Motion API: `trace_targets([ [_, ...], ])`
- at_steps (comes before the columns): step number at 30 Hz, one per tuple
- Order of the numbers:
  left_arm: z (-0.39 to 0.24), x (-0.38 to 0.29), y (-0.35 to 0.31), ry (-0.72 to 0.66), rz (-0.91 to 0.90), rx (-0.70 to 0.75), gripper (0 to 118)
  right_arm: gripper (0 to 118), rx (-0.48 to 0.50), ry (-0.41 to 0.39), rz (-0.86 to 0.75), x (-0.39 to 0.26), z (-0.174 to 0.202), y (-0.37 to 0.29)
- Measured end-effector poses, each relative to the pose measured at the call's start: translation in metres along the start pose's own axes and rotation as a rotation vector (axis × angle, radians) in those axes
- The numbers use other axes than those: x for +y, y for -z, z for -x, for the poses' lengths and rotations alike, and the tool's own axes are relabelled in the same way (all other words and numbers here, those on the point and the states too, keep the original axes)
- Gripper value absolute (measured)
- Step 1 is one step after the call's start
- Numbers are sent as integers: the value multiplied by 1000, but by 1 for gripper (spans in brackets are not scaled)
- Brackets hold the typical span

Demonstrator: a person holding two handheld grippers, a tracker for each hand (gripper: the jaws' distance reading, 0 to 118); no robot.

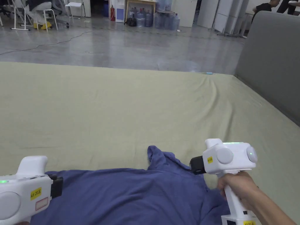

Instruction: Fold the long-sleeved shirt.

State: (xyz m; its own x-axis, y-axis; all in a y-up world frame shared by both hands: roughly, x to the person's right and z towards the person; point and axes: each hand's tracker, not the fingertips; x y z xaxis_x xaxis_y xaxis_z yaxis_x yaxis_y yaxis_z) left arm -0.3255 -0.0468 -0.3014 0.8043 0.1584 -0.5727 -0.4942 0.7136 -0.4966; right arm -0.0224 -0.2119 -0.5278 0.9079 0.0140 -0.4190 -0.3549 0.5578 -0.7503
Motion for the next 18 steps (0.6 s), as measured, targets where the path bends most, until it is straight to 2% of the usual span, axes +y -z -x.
trace_targets([
  [1, 0, 2, 2, -3, 1, 1, 0, 86, -13, 1, 27, 8, -4, 5],
  [5, -1, 8, 15, -16, 5, 9, 0, 81, -48, 17, 101, 14, -9, 36],
  [6, -1, 11, 19, -22, 7, 11, 0, 72, -45, 19, 122, 13, -9, 43],
  [7, -2, 14, 25, -26, 11, 17, 0, 50, -45, 17, 146, 10, -8, 50],
  [8, -2, 20, 33, -38, 19, 27, 0, 36, -32, 15, 181, 6, -7, 59],
  [9, -1, 25, 42, -45, 24, 35, 0, 32, -26, 21, 157, 5, -1, 55],
  [10, -1, 32, 53, -55, 30, 56, 0, 25, -63, 6, 146, 6, 3, 54],
  [11, -1, 39, 67, -63, 43, 91, 0, 10, -50, -11, 150, 7, 5, 53],
  [12, 1, 48, 80, -69, 52, 105, 9, 0, -47, -13, 146, 8, 8, 52],
  [13, 5, 57, 91, -75, 66, 110, 43, 0, -76, -22, 146, 9, 15, 42],
  [14, 11, 69, 110, -98, 79, 120, 71, 0, -79, -45, 148, 7, 16, 42],
  [15, 17, 76, 124, -115, 91, 134, 90, 0, -74, -52, 146, 6, 14, 43],
  [16, 22, 83, 138, -129, 108, 152, 97, 0, -68, -44, 144, 4, 11, 43],
  [18, 26, 89, 162, -143, 124, 195, 97, 0, -46, -17, 145, 8, 4, 45],
])
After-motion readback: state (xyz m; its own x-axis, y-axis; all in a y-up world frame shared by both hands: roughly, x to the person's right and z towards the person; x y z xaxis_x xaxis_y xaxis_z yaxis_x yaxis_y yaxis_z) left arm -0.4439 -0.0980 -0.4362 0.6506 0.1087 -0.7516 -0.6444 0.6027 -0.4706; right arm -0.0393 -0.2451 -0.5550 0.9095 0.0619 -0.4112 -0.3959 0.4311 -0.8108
